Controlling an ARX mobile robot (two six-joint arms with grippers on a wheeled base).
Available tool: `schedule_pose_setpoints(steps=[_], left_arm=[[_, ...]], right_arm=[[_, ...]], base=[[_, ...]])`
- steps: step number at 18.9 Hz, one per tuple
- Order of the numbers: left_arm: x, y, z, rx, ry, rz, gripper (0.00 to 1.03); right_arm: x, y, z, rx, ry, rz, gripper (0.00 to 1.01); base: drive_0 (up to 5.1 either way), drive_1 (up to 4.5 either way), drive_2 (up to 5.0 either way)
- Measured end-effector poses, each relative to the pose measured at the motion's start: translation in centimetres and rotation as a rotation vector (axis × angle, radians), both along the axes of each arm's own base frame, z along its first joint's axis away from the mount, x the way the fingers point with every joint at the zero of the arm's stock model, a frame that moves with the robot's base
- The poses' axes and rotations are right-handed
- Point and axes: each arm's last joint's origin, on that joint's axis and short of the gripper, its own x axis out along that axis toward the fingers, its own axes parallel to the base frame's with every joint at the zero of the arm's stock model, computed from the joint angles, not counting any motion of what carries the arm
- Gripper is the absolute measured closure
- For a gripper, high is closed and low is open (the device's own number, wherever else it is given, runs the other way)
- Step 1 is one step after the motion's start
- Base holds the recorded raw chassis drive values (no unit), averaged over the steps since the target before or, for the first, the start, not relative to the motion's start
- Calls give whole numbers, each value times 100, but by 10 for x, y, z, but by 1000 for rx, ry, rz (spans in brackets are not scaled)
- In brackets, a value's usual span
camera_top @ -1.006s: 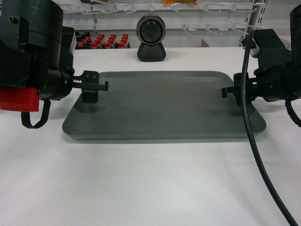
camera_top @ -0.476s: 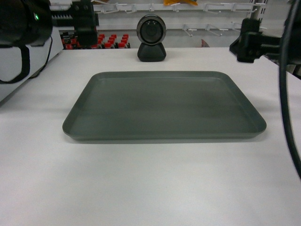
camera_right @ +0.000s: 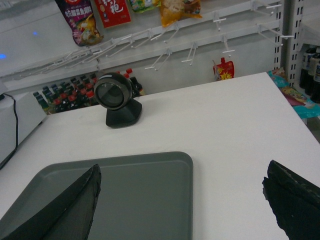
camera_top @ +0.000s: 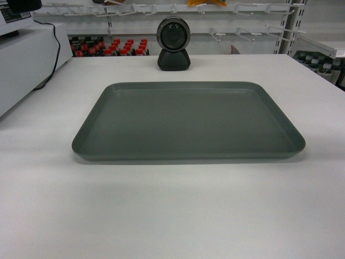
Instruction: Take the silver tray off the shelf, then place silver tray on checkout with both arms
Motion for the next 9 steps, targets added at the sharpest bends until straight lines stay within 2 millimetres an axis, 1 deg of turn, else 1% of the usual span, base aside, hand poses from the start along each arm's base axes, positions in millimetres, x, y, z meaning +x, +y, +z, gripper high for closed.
schedule_pose_setpoints(steps=[3, 4, 5, 6, 7, 8, 9], left_arm=[[-14, 3, 1, 0, -26, 6, 5], [-18, 4, 0, 11, -43, -8, 6], [-22, 7, -1, 28, -63, -53, 11], [-31, 10, -5, 57, -74, -111, 18], [-47, 16, -14, 90, -78, -162, 29], [-64, 22, -27, 108, -69, -176, 42], [-72, 25, -34, 118, -59, -172, 51]], right_arm=[[-24, 1, 2, 9, -18, -42, 3], [-29, 1, 4, 13, -30, -59, 3], [-33, 3, 5, -10, -55, -94, 7], [-41, 1, 4, -51, -67, -145, 15], [-56, -1, -2, -131, -65, -177, 25], [-75, -3, -10, -196, -51, -182, 38], [-87, -3, -13, -221, -45, -180, 47]], base=[[0, 0, 0], [0, 0, 0], [0, 0, 0], [0, 0, 0], [0, 0, 0], [0, 0, 0], [0, 0, 0]])
